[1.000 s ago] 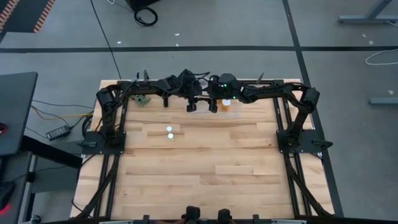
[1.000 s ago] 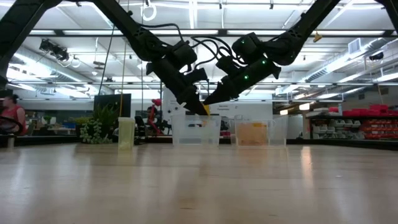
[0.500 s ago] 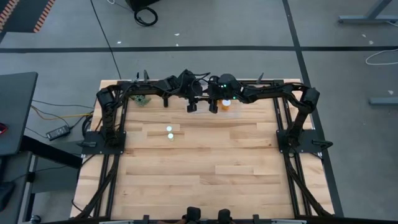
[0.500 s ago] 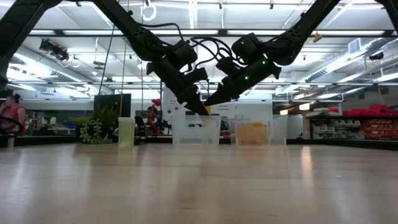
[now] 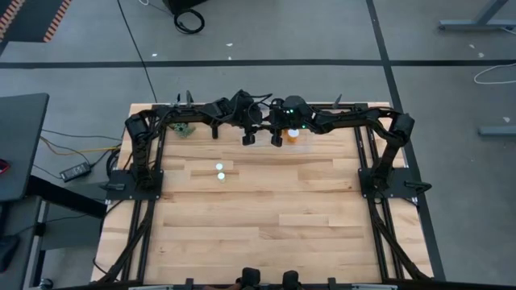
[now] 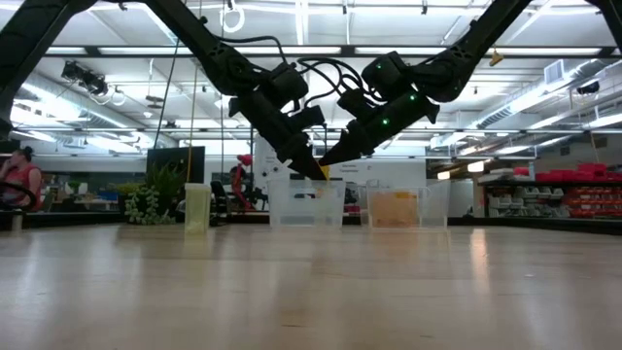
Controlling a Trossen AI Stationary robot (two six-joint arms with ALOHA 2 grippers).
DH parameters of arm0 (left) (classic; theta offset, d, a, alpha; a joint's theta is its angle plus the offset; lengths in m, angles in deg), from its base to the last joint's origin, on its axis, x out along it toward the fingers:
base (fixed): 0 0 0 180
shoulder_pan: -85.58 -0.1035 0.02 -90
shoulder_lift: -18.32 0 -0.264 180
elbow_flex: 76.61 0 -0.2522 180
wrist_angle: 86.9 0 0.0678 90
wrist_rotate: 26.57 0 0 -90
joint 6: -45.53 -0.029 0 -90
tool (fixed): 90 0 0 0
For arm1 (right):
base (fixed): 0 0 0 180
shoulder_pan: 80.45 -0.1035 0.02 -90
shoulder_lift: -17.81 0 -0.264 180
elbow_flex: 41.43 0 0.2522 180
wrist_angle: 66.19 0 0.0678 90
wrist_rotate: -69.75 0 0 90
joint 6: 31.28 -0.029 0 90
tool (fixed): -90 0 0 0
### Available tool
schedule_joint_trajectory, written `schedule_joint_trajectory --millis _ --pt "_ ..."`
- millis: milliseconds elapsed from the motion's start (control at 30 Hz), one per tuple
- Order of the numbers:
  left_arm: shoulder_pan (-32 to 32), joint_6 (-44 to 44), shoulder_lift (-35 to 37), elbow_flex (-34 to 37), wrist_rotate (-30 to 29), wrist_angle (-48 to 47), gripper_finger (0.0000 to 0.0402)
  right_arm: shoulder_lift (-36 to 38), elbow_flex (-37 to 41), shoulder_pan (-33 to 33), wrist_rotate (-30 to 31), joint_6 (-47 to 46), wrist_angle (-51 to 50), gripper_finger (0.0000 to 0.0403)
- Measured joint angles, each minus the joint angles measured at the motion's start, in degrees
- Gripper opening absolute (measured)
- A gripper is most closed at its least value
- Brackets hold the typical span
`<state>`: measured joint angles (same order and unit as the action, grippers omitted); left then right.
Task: Pick and place medicine bottles into bin by pill shape (circle, oval)
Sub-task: Put the small orange pill into the left transparent bin
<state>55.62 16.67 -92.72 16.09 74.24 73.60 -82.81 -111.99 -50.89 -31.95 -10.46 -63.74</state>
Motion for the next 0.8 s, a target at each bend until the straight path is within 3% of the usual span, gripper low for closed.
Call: schedule_joint_trajectory --millis 300,800 --pt "0.00 1.28 0.00 0.00 0.00 -0.02 0.0129 0.00 0.00 0.00 0.01 0.01 0.02 0.0130" --pt "-0.56 1.40 0.62 0.00 -2.04 -1.97 0.0224 0.00 -0.02 0.00 0.04 -0.04 0.04 0.0130"
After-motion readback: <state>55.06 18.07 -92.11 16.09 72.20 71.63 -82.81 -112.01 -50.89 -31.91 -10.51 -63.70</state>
